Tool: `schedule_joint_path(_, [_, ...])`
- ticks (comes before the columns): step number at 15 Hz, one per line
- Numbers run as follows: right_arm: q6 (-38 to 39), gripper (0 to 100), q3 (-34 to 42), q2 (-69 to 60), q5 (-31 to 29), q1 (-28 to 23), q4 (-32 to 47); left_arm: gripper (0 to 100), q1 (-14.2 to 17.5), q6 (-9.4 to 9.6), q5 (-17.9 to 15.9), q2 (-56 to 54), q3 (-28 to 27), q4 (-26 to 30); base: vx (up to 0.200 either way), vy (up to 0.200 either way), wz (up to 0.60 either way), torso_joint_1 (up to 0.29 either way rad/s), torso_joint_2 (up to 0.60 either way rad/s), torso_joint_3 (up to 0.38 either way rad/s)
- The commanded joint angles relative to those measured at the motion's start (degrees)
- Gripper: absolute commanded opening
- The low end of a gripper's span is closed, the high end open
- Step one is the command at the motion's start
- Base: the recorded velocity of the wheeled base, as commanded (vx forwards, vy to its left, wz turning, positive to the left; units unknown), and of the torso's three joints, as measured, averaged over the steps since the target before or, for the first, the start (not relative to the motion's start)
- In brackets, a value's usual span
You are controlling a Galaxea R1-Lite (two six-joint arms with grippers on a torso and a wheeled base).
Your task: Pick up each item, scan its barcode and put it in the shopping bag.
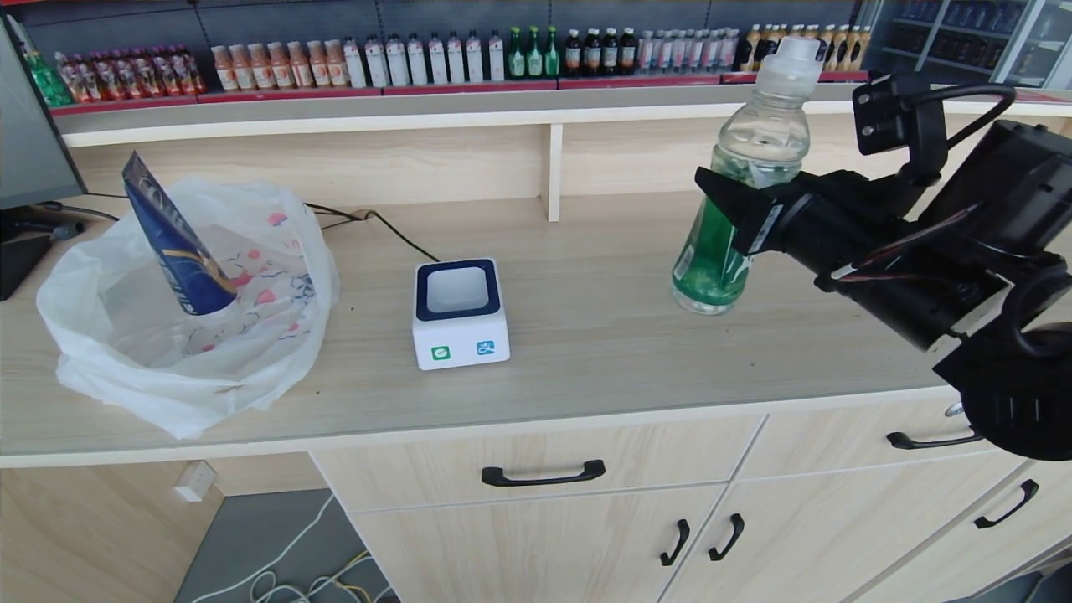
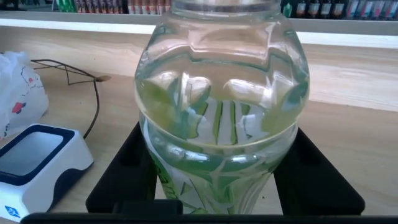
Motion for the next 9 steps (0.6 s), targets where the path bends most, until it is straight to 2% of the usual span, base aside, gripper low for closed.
schedule_joint_path(1, [0.27, 0, 4.09, -4.34, 1.49, 0.10, 0.02, 100, 0.05, -0.04, 0.00, -0.02, 0.00, 0.00, 0.000, 0.000, 0.00, 0.000, 0.00, 0.000])
schedule_joint_path(5, [1.77, 0, 7.51, -9.70, 8.96, -0.17, 0.02, 100, 0.05, -0.04, 0.00, -0.02, 0.00, 0.00, 0.000, 0.000, 0.00, 0.000, 0.00, 0.000])
schedule_joint_path(9, [6.69, 0, 12.17, -13.66, 9.49, -0.17, 0.02, 100, 0.05, -0.04, 0.00, -0.02, 0.00, 0.00, 0.000, 0.000, 0.00, 0.000, 0.00, 0.000])
